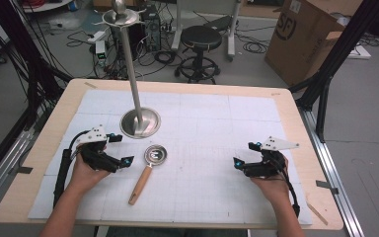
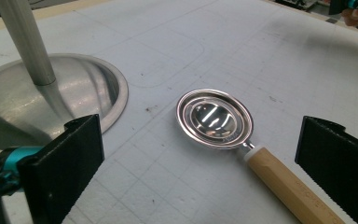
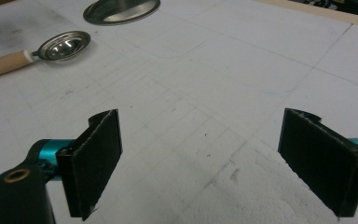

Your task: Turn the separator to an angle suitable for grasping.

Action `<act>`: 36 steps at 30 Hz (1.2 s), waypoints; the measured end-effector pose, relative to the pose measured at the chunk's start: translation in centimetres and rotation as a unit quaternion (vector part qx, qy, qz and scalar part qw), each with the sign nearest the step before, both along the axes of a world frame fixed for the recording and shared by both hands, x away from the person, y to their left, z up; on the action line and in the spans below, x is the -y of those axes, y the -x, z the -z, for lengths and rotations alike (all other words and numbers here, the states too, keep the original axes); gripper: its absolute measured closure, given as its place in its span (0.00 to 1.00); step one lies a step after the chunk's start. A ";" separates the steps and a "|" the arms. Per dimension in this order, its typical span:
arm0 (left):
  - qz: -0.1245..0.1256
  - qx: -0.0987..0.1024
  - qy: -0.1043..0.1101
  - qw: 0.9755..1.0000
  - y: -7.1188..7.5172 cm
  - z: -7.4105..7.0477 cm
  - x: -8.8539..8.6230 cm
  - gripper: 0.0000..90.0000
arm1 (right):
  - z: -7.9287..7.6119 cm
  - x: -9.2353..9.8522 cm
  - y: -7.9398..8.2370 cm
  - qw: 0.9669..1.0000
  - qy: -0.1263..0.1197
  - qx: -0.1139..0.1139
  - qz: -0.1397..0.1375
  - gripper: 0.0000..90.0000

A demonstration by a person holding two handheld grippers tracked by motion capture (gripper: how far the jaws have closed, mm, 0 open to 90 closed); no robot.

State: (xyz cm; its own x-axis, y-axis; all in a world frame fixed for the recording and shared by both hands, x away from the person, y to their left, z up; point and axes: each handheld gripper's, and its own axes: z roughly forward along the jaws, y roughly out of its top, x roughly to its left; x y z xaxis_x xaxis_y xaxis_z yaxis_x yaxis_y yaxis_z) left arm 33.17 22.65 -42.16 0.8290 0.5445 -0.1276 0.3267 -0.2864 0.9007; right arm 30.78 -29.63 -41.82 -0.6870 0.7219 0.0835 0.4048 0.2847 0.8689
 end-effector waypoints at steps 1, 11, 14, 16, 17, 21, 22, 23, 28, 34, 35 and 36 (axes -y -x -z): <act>0.003 0.000 -0.002 1.000 0.0 0.0 0.0 0.02 | 0.0 0.0 0.0 1.000 0.000 -0.001 0.001 0.13; 0.008 0.000 -0.008 1.000 0.6 -0.2 0.6 0.02 | -0.3 0.3 0.2 1.000 0.004 0.009 0.007 0.13; 0.008 0.001 -0.004 1.000 0.6 -0.2 0.7 0.02 | -0.3 0.3 0.2 1.000 0.004 0.008 0.009 0.13; 0.008 0.000 -0.003 1.000 0.5 -0.3 0.7 0.02 | -0.2 0.3 0.1 1.000 0.005 0.006 0.009 0.13; 0.009 0.002 -0.002 1.000 0.5 -0.4 0.8 0.02 | -0.2 0.3 0.0 1.000 0.006 0.006 0.009 0.14; 0.013 0.004 0.001 1.000 0.9 -0.8 0.9 0.02 | -0.1 0.3 0.0 1.000 0.009 0.003 0.008 0.14; 0.014 0.005 0.003 1.000 1.0 -1.0 1.0 0.02 | 0.0 0.3 -0.1 1.000 0.009 0.003 0.008 0.14; 0.014 0.005 0.003 1.000 1.0 -1.0 1.0 0.02 | 0.0 0.3 -0.1 1.000 0.010 0.002 0.008 0.14; 0.025 0.010 0.002 1.000 2.3 -1.9 1.6 0.02 | 0.0 0.3 -0.1 1.000 0.009 0.003 0.008 0.14; 0.031 0.002 -0.012 0.999 2.9 -1.8 3.1 0.02 | 0.0 0.3 -0.1 1.000 0.008 0.002 0.009 0.14; 0.031 0.000 -0.024 0.999 3.0 -1.5 3.7 0.02 | 0.0 0.4 -0.1 1.000 0.008 0.004 0.008 0.13; 0.031 -0.001 -0.030 0.999 3.0 -1.4 3.9 0.02 | 0.0 0.4 -0.1 1.000 0.007 0.004 0.008 0.14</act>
